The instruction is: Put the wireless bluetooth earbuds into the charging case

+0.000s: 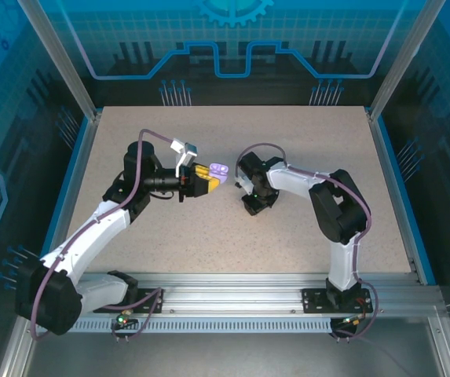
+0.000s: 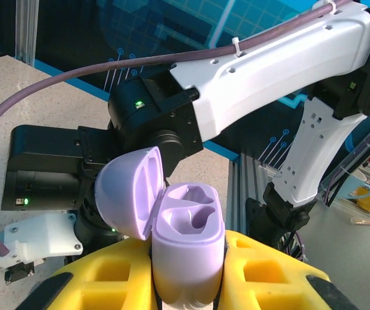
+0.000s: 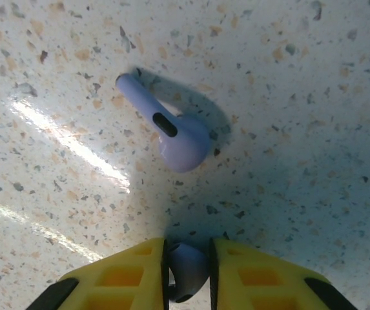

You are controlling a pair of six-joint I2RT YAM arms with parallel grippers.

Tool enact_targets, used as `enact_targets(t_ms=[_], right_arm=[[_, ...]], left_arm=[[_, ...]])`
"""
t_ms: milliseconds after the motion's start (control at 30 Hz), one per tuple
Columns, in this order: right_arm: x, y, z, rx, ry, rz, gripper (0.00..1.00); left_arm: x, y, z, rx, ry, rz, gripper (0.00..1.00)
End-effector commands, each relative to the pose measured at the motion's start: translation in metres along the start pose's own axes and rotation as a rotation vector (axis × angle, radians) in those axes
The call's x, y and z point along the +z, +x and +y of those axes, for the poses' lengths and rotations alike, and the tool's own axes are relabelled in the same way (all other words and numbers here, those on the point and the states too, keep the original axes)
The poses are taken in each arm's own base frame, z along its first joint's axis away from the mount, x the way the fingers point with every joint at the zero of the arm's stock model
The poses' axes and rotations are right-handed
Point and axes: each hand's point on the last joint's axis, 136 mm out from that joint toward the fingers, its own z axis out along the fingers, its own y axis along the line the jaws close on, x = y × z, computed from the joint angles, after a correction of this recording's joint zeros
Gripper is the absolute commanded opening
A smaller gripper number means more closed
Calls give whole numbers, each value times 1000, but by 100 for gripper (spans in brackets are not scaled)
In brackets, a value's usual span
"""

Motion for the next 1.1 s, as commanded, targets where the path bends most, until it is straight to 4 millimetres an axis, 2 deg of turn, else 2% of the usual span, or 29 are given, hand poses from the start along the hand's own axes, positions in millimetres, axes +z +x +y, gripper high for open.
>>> enact_targets(t_ms=[0, 500, 700, 1067], right_arm=[[-7, 4, 10, 17, -41, -22, 22], [-44, -4, -6, 98, -73, -196, 20], [-41, 1, -8, 105, -76, -182, 20], [-30, 7, -11, 104, -53, -139, 20]], left_arm=[[-4, -8, -3, 14, -3, -13, 10], [3, 4, 12, -52, -14, 1, 9], [7, 11, 16, -82, -14, 14, 8], [8, 9, 17, -73, -17, 16, 8]])
